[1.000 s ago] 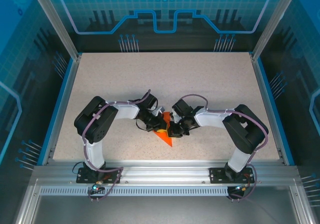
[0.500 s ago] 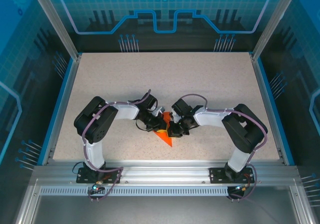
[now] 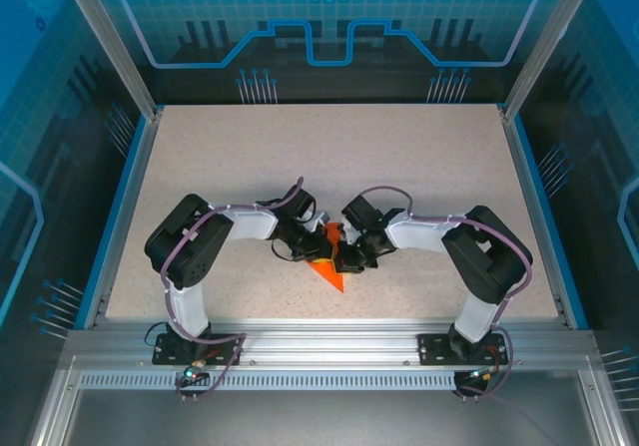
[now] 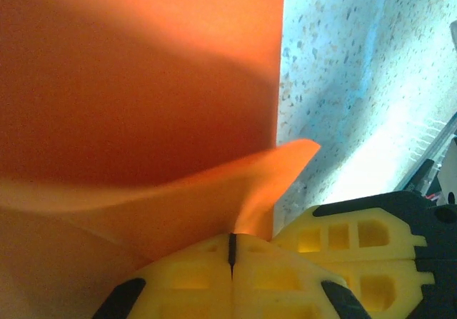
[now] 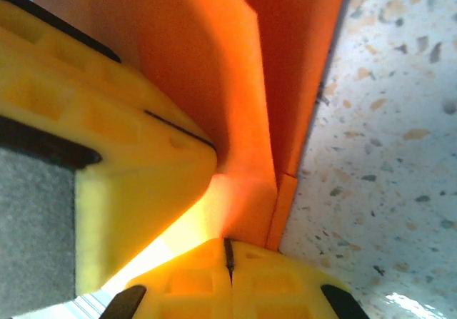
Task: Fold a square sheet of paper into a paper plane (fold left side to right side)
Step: Fourth fold the wing at the center of the table.
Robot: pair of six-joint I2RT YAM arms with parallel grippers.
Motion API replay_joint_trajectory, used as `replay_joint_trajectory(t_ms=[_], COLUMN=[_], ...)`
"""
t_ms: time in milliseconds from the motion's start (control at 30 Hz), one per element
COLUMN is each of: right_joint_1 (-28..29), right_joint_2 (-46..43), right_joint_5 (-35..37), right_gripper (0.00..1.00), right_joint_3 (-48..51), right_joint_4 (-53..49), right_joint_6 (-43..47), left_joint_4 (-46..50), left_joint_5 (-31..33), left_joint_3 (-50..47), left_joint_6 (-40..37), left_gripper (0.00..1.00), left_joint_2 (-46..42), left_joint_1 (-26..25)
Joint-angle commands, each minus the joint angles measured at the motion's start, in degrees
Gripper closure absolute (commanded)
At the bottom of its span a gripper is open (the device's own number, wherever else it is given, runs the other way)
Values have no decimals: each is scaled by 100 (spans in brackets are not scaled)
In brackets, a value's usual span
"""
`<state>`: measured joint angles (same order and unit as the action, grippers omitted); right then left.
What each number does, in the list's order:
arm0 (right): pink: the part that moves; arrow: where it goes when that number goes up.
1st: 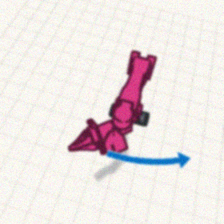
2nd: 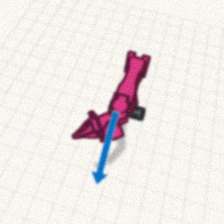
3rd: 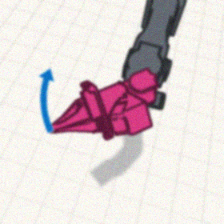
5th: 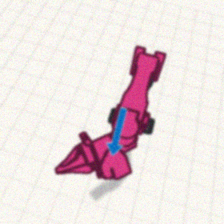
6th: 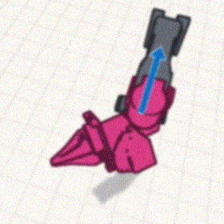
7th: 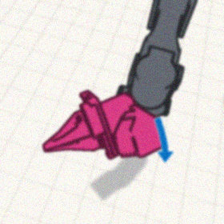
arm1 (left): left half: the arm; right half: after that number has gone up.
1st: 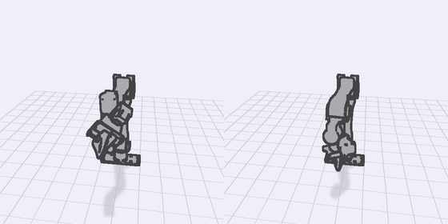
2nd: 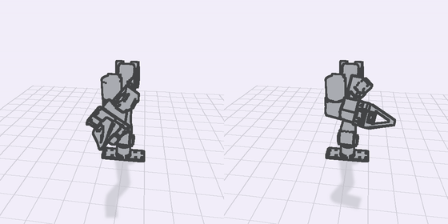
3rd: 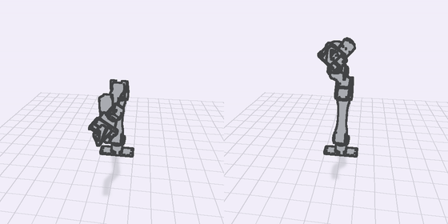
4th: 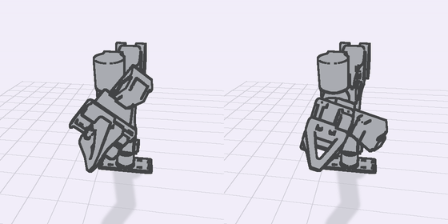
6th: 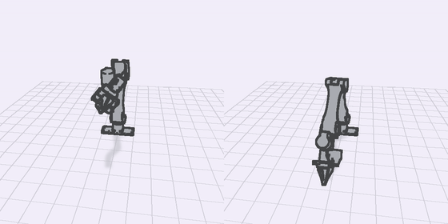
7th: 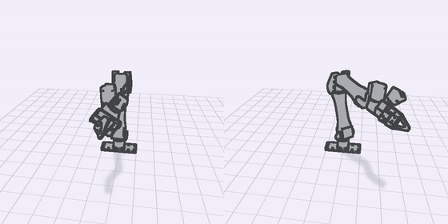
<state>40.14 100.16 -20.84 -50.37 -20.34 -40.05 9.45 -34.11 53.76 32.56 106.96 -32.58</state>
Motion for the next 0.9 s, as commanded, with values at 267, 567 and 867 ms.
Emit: replay_joint_trajectory(t_ms=[267,567,867], right_joint_1=[60,76,110], right_joint_2=[550,569,569], right_joint_5=[1004,977,961], right_gripper=[100,100,100], right_joint_3=[422,450,473], right_joint_4=[-981,-975,-981], right_joint_6=[61,50,42], left_joint_4=[-468,-550,-541], left_joint_5=[845,825,853], left_joint_3=[-248,-135,-15], left_joint_6=[-169,-247,-382], left_gripper=[100,100,100], left_joint_2=[-207,-124,-104], left_joint_1=[331,594,899])
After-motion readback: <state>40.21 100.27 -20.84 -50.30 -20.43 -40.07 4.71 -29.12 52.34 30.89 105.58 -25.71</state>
